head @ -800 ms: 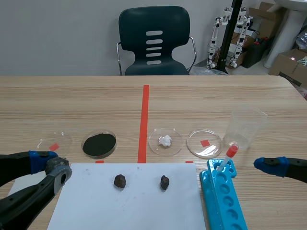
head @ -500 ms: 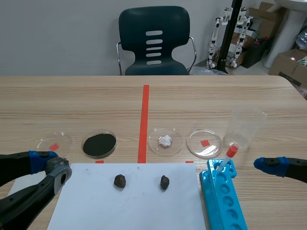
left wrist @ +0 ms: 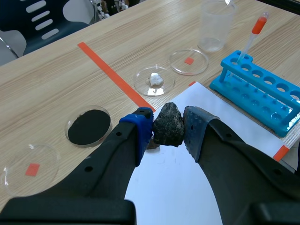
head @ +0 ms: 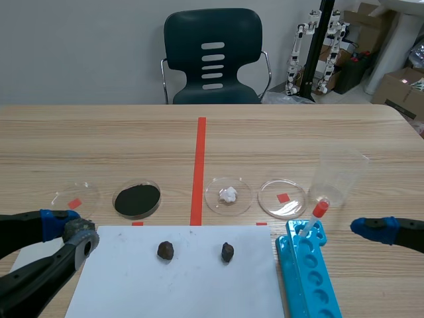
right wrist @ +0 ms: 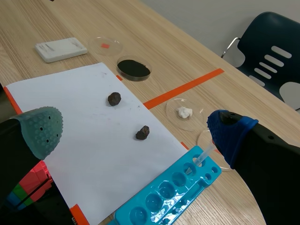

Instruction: Put the mineral in the empty petri dish

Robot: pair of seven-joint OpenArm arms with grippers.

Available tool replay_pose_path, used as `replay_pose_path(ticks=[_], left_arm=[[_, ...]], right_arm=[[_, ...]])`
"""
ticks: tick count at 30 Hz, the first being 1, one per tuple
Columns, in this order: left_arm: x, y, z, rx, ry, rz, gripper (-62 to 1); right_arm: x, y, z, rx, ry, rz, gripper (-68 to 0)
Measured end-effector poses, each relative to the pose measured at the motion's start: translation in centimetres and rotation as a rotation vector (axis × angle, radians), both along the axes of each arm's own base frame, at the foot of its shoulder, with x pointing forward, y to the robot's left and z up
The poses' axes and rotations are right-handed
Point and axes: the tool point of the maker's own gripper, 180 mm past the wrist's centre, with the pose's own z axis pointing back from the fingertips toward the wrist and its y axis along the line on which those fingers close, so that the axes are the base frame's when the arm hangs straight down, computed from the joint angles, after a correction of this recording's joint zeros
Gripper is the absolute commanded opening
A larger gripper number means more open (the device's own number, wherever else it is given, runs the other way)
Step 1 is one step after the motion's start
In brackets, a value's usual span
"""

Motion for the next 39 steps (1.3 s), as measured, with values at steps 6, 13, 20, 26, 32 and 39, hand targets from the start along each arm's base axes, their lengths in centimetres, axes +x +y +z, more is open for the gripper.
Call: replay_pose_path(ticks=[6, 13, 20, 26, 32, 39], left_arm=[[0.0, 0.0, 0.0, 0.000, 0.000, 0.000, -49.3], [0.3, 0.0, 0.0, 0.008, -0.003, 0.001, -49.3], [2.3, 0.9, -1.2, 0.098, 0.031, 0.047, -49.3], [4.5, 2.5, -2.9, 0.114, 0.048, 0.134, -49.3], [7.1, 5.2, -6.3, 0.156, 0.105, 0.224, -49.3], [10.8, 6.9, -7.4, 0.150, 0.099, 0.299, -49.3]], right_arm=[[0.0, 0.0, 0.0, 0.000, 0.000, 0.000, -2.2], [0.0, 0.0, 0.0, 0.000, 0.000, 0.000, -2.3], [0.0, 0.0, 0.0, 0.000, 0.000, 0.000, -2.2], [0.0, 0.0, 0.0, 0.000, 0.000, 0.000, -2.2], [0.0, 0.0, 0.0, 0.000, 0.000, 0.000, -2.2], [0.0, 0.0, 0.0, 0.000, 0.000, 0.000, -2.2]])
